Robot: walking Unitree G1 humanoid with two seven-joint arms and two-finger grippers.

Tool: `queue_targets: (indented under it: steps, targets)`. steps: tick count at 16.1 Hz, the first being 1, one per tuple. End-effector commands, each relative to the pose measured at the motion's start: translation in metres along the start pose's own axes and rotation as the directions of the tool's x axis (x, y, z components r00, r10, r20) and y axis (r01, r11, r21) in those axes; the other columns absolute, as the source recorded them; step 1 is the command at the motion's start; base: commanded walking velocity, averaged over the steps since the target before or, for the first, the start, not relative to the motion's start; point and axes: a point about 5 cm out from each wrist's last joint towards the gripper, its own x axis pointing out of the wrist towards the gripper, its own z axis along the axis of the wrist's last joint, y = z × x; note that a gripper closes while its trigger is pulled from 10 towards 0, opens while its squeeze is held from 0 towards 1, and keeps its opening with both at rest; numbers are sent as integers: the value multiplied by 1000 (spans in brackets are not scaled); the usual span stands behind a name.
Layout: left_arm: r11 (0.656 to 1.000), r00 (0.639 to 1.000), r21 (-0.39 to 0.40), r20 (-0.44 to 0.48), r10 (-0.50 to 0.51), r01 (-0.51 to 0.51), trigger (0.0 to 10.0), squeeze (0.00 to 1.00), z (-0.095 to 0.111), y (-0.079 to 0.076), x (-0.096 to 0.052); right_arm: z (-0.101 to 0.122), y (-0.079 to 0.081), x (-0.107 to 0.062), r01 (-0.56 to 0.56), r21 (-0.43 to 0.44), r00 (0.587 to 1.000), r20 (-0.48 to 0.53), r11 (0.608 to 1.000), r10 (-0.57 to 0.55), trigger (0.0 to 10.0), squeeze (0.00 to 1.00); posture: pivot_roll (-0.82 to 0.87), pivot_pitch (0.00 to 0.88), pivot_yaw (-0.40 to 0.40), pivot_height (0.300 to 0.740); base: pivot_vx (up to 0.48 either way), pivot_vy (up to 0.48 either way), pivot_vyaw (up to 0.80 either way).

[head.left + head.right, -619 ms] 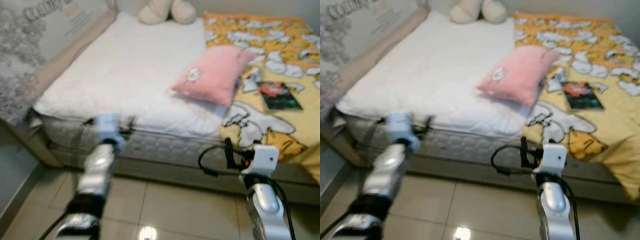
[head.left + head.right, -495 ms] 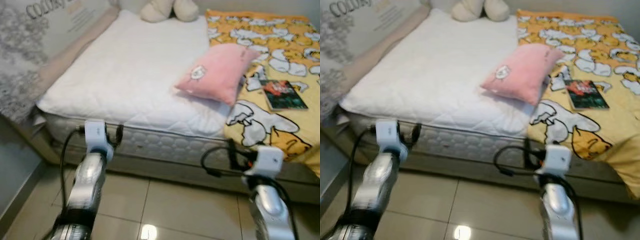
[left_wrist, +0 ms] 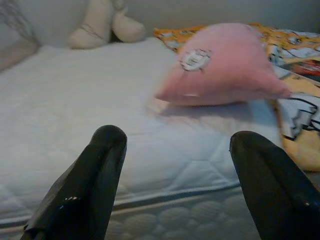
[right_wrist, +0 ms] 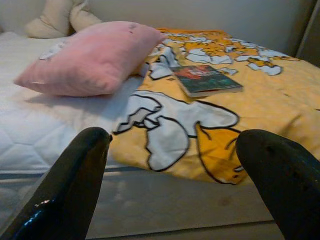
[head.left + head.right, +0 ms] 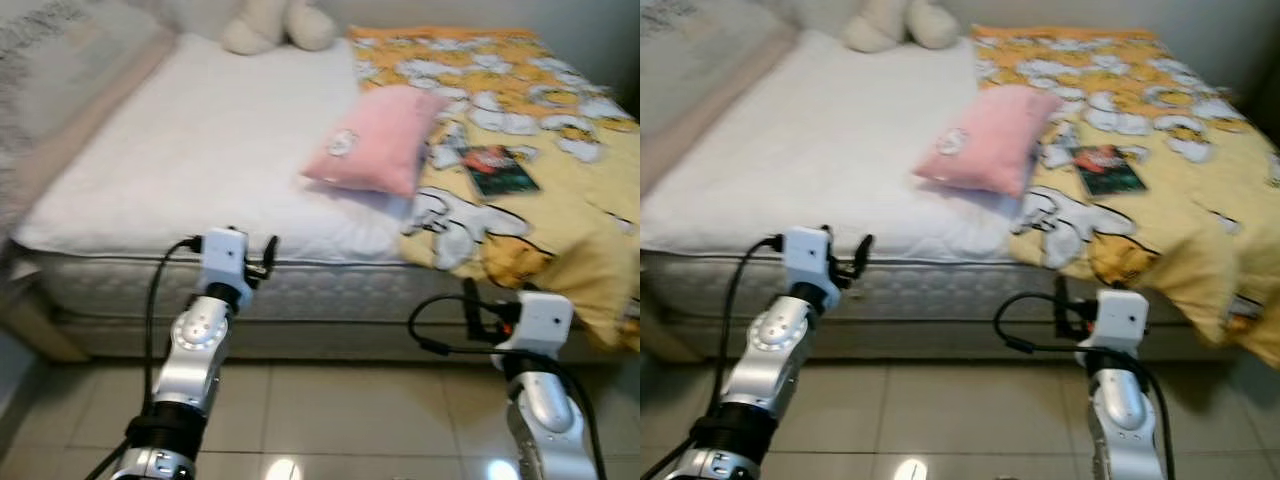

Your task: Clean up the room

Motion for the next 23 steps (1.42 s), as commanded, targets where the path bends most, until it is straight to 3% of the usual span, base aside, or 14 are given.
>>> queue_targets:
  steps: [1,4,11,21,23]
  targets:
    - [1000,1000,-1,-1,24,-24,10000,0,0,6,0,7,3,3,-21,-9,999,27,1000,21,10000,0,-127,0,67,740,480,0,0]
    - [1000,1000,-16,-2,24,-24,10000,0,3,2,4,8,0,1,-6,-16,1000,31,1000,7,10000,0,-137,0,73,740,480,0,0]
    - [991,995,-92,-45,88,-92,10000,0,-2,8,6,7,0,2,-18,-19,1000,21,1000,18,10000,0,-130,0,70,740,474,0,0]
    - [999,1000,-38,-17,23,-23,10000,0,5,-3,13,8,2,6,-23,-18,999,28,1000,23,10000,0,-131,0,75,740,447,80,0]
    - [999,1000,-34,-14,10,-11,10000,0,5,-5,14,6,2,6,-10,-28,1000,11,1000,11,10000,0,-133,0,79,740,480,0,-800]
